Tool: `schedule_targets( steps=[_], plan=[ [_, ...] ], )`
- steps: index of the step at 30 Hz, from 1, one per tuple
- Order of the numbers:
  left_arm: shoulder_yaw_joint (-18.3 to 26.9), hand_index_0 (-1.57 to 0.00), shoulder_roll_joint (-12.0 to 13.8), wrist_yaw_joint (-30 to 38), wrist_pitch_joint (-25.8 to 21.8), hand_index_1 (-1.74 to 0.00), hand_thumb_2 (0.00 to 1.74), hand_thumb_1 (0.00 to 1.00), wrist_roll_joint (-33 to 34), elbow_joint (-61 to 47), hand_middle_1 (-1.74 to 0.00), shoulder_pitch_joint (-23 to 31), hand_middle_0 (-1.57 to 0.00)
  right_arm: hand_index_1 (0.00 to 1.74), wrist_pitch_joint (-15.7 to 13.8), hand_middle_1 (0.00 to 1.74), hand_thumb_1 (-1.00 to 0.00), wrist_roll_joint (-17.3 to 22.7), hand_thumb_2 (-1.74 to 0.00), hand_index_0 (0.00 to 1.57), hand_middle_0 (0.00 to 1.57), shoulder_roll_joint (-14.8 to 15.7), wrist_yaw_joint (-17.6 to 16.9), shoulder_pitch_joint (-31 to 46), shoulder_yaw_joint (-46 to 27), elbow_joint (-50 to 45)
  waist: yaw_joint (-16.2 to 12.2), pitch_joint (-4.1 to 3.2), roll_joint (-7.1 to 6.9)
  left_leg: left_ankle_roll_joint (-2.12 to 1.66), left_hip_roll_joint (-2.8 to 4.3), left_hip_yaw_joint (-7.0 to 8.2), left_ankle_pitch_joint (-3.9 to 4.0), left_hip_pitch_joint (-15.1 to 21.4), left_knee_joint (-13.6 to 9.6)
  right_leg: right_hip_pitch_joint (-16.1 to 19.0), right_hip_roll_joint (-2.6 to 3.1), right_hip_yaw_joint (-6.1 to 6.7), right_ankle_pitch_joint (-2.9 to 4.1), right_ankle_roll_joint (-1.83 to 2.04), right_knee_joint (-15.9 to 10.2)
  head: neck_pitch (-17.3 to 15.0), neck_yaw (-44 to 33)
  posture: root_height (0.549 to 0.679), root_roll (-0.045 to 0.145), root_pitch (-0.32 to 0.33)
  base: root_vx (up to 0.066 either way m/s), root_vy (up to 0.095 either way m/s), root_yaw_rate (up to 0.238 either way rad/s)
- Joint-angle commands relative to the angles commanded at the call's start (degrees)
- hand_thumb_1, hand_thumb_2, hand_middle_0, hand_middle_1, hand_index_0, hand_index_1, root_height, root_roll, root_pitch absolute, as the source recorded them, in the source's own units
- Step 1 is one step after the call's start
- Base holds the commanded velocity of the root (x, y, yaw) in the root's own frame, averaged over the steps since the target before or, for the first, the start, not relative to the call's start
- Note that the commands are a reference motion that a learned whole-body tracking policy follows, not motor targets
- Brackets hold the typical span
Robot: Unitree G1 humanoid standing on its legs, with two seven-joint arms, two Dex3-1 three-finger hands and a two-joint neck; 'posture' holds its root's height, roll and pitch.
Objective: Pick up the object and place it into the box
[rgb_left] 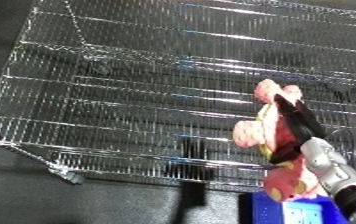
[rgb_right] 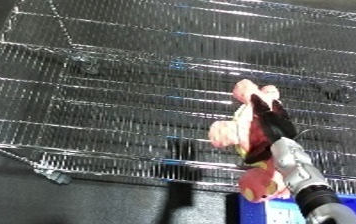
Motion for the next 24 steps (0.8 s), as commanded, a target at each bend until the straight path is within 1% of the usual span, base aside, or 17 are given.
schedule_targets(
  steps=[5, 10, 15, 20, 24],
  plan=[
    [0.88, -1.57, -0.43, 0.08, 0.10, -1.74, 1.74, 1.00, -0.07, 0.39, -1.74, 0.47, -1.57, 0.87, -0.42, 0.87, -0.50, 1.06, -0.87, 0.79, 0.79, 0.84, -0.59, 1.69, -1.69, -0.14, -0.30, 0.00, -0.31, -0.05, 0.37, 0.06, -0.08, 0.60, -0.31, 0.89, 0.02, -0.25, -0.13, 0.10, -0.31, -0.42, -0.04, 0.617, 0.052, -0.086, 0.019, -0.007, 0.007],
    [1.53, -1.57, -0.73, 0.16, 0.20, -1.74, 1.74, 1.00, -0.48, 1.02, -1.74, 0.28, -1.57, 1.30, -0.49, 1.30, -0.75, 2.00, -1.30, 1.18, 1.18, 1.57, -2.03, 2.58, -3.19, -2.21, -0.61, 0.00, -0.87, 0.03, 0.60, 0.26, -0.16, 1.75, -0.85, 2.09, 0.04, -0.44, -0.33, 0.18, -0.81, -0.74, -0.01, 0.618, 0.052, -0.097, 0.008, -0.001, -0.015],
    [2.32, -1.57, -0.93, 0.21, 0.32, -1.74, 1.74, 1.00, -1.07, 1.93, -1.74, -0.25, -1.57, 1.74, -0.55, 1.74, -1.00, 3.26, -1.74, 1.57, 1.57, 1.11, -3.35, 4.24, -5.27, -6.91, -1.15, 0.00, -1.51, 0.05, 0.82, 0.60, -0.05, 3.44, -1.46, 3.79, -0.14, -0.57, -0.53, 0.22, -1.29, -1.41, 0.33, 0.619, 0.052, -0.116, 0.005, 0.001, -0.016],
    [3.02, -1.57, -1.18, 0.03, 0.47, -1.74, 1.74, 1.00, -1.06, 2.75, -1.74, -0.71, -1.57, 1.74, -0.75, 1.74, -1.00, 3.59, -1.74, 1.57, 1.57, -0.09, -4.52, 7.19, -8.59, -12.68, -1.59, 0.00, -1.93, 0.08, 1.04, 0.85, 0.29, 5.26, -2.18, 5.81, -0.43, -0.82, -0.30, 0.17, -2.01, -1.65, 1.61, 0.620, 0.052, -0.139, 0.000, 0.001, -0.007],
    [3.60, -1.57, -1.47, 0.11, 0.58, -1.74, 1.74, 1.00, -0.99, 3.12, -1.74, -0.97, -1.57, 1.74, -1.26, 1.74, -1.00, 4.31, -1.74, 1.57, 1.57, -0.74, -6.25, 10.43, -12.62, -18.01, -2.07, 0.00, -2.16, 0.14, 1.27, 1.14, 0.60, 6.86, -2.87, 7.70, -0.62, -1.10, 0.00, 0.09, -2.86, -1.76, 3.11, 0.621, 0.051, -0.159, -0.005, 0.001, -0.001]
  ],
)
